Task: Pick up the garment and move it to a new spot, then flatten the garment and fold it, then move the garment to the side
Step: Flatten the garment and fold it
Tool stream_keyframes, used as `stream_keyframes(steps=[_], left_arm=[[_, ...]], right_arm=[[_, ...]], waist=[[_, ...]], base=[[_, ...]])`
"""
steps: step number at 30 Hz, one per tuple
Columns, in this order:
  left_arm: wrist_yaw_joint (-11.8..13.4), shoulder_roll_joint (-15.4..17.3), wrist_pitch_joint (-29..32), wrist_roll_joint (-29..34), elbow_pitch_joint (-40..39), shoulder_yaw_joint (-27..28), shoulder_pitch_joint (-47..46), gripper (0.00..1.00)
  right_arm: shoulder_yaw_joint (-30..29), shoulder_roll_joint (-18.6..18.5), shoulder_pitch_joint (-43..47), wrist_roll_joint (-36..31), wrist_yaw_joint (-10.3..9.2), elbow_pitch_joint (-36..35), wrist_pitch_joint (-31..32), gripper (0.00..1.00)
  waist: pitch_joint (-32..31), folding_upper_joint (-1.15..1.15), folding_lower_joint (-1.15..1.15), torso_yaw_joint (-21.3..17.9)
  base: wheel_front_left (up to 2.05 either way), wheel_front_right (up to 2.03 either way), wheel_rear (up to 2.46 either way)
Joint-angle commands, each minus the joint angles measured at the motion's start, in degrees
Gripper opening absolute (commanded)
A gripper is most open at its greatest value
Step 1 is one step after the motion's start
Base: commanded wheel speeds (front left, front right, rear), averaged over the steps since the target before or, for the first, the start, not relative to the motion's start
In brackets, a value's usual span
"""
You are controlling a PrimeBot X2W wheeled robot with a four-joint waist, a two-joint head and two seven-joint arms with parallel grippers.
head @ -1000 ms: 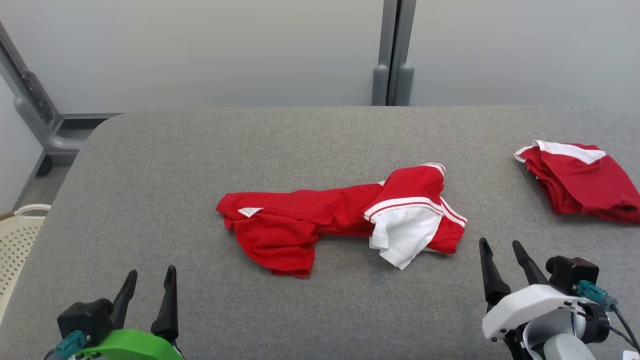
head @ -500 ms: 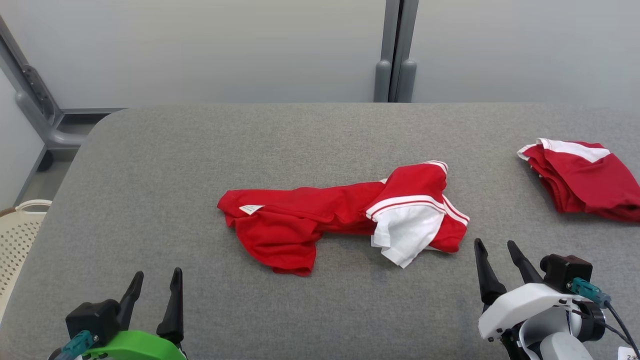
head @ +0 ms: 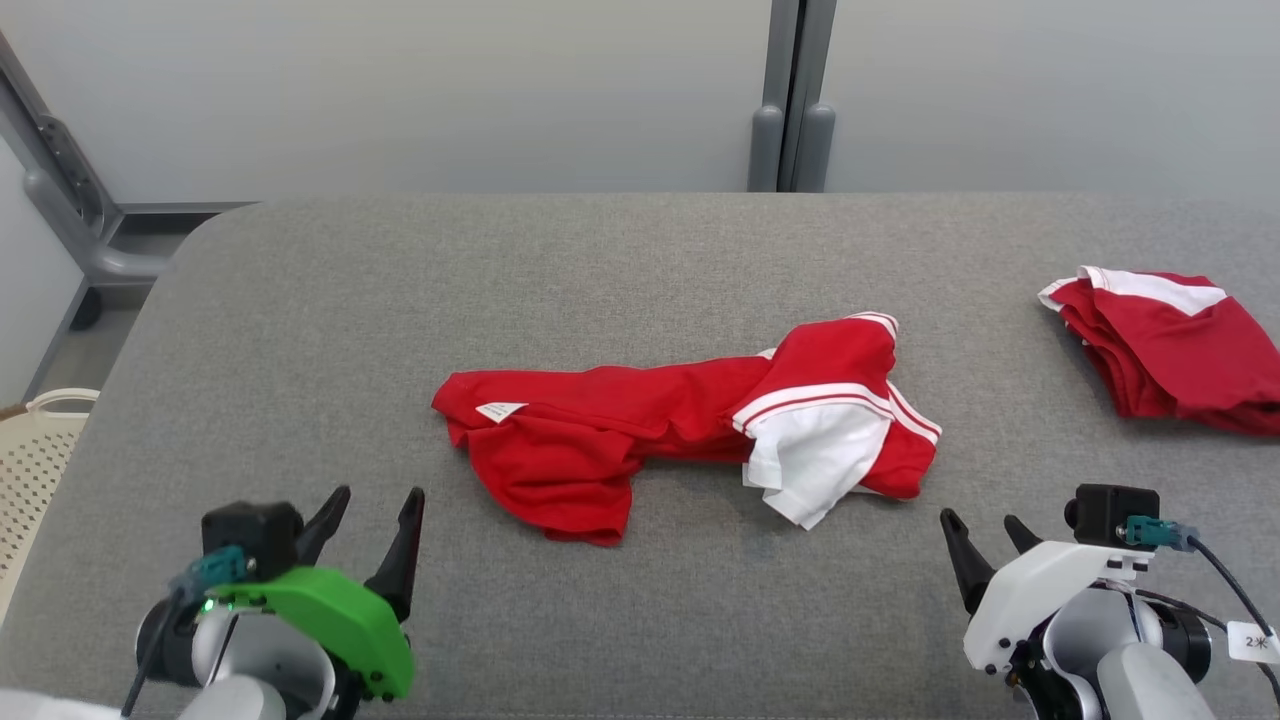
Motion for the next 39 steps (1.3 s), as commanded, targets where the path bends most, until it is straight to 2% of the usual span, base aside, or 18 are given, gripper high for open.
stream_keyframes(steps=[1, 4, 5, 10, 16, 19, 28, 39], left_arm=[[-0.6, -0.1, 1.9, -0.3, 0.5, -0.6, -3.0, 1.0], [-1.1, -0.1, 4.7, 0.6, 1.2, -1.7, -6.1, 1.0], [-2.1, 0.1, 7.5, 2.0, 2.0, -3.6, -9.8, 1.0], [-3.1, -1.2, 12.7, 3.2, 4.5, -5.8, -16.6, 1.0], [-4.8, -4.1, 16.2, 3.9, 10.4, -7.5, -25.6, 1.0], [-6.8, -5.2, 16.5, 5.1, 15.1, -8.5, -30.6, 1.0], [-9.9, -6.1, 18.1, 6.6, 25.6, -10.2, -39.3, 1.0], [-10.3, -5.9, 23.6, 5.9, 36.6, -10.5, -45.4, 1.0]], right_arm=[[-0.5, -0.2, -0.9, 0.8, -0.01, -0.3, 2.4, 1.0], [-0.5, -0.1, -1.5, 1.6, -0.01, -1.1, 5.8, 1.0], [0.0, -0.1, -2.0, 2.4, -0.01, -2.4, 8.8, 1.0], [0.4, -0.1, -3.1, 4.6, -0.01, -5.5, 12.4, 1.0], [3.2, -0.1, -4.4, 5.5, -0.01, -9.9, 16.6, 1.0], [6.1, -0.2, -4.6, 3.7, -0.01, -13.3, 18.5, 1.0], [8.2, -0.1, -4.3, 2.3, -0.01, -16.2, 20.2, 1.0], [11.9, -0.1, -4.5, 4.0, -0.01, -18.9, 19.6, 1.0]], waist=[[0.5, 0.0, 0.0, 0.0], [1.3, 0.0, 0.0, -0.1], [2.4, 0.0, 0.0, 0.0], [4.8, 0.0, 0.0, 0.2], [8.3, 0.0, 0.0, 0.1], [10.2, 0.0, 0.0, -0.6], [14.0, 0.0, 0.0, -2.3], [17.9, 0.0, 0.0, -3.9]], base=[[0.0, 0.0, 0.0], [0.0, 0.0, 0.0], [0.0, 0.0, 0.0], [0.0, 0.0, 0.0], [0.0, 0.0, 0.0], [0.0, 0.0, 0.0], [0.0, 0.0, 0.0], [0.0, 0.0, 0.0]])
